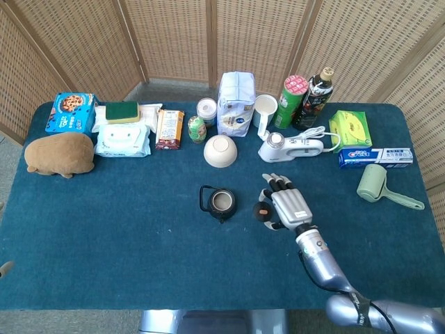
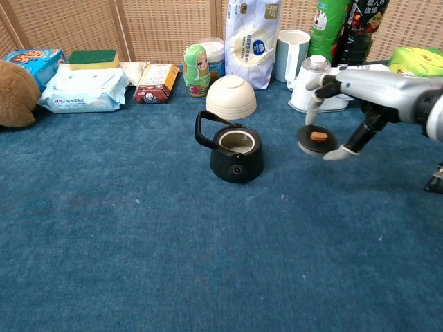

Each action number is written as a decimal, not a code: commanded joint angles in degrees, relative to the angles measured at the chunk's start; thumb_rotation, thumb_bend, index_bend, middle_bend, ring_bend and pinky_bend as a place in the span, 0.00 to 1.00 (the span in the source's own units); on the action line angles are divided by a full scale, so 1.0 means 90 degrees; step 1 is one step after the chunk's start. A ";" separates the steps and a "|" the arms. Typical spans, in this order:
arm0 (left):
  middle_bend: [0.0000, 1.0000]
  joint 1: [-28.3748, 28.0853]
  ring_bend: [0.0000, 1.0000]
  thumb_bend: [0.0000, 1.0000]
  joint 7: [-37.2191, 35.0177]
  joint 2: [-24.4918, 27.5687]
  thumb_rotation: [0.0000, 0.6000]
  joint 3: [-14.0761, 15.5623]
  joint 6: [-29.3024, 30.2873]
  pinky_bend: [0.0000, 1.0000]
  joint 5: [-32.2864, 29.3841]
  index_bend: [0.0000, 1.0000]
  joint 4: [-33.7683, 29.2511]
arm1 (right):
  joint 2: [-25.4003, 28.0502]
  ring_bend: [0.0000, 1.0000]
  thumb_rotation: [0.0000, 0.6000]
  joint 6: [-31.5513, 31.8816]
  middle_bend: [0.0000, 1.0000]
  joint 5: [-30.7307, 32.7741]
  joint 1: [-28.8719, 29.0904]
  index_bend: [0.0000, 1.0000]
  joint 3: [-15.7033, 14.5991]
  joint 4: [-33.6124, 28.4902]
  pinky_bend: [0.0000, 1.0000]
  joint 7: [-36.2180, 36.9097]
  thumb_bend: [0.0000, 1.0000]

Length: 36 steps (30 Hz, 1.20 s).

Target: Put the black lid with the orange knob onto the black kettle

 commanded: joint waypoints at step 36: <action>0.00 -0.0075 0.00 0.13 -0.0372 0.0126 1.00 -0.0109 -0.0194 0.05 -0.0375 0.00 0.0117 | -0.1580 0.02 1.00 0.0435 0.07 0.2740 0.2246 0.46 0.0603 0.0928 0.04 -0.1908 0.29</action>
